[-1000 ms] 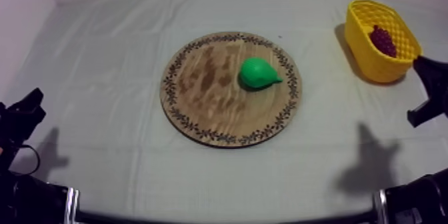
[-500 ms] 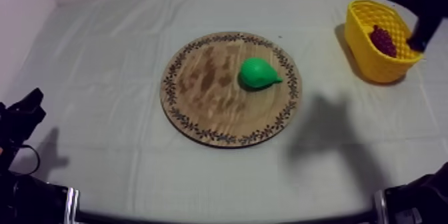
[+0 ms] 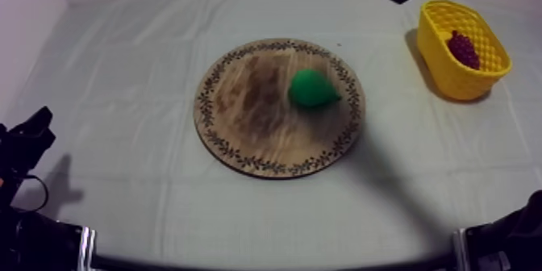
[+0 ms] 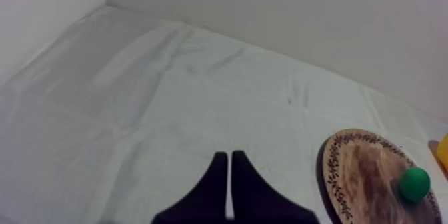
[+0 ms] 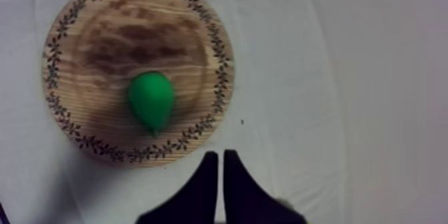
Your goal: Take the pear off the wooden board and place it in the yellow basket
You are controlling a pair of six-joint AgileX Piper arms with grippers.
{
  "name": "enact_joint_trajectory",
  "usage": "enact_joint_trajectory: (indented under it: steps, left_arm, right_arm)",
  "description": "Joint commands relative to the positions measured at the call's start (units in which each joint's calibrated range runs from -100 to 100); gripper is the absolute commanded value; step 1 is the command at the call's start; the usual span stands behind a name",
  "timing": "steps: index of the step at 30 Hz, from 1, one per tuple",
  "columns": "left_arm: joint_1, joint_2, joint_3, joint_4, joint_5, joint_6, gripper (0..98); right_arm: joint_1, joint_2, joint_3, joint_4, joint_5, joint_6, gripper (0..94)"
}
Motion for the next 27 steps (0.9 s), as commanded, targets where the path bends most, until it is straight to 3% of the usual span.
enact_joint_trajectory:
  steps: [1, 8, 20, 22, 27]
  left_arm:
    - [0.01, 0.00, 0.00, -0.02, -0.01, -0.01, 0.1]
    - [0.01, 0.00, 0.00, -0.02, -0.01, -0.01, 0.1]
    - [0.01, 0.00, 0.00, -0.02, -0.01, -0.01, 0.1]
    - [0.01, 0.00, 0.00, -0.02, -0.01, -0.01, 0.1]
    - [0.01, 0.00, 0.00, -0.02, -0.01, -0.01, 0.1]
  right_arm:
    - [-0.46, 7.26, -5.33, 0.33, 6.21, 0.30, 0.6]
    - [-1.33, 15.22, -10.44, 1.48, 12.37, 0.21, 0.6]
    - [-1.81, 21.30, -7.86, 1.04, 13.23, 0.71, 1.6]
    - [-1.71, 21.48, -7.56, 0.70, 13.17, 0.86, 7.5]
    - [-1.63, 21.37, -6.55, 0.66, 12.51, 1.28, 38.9]
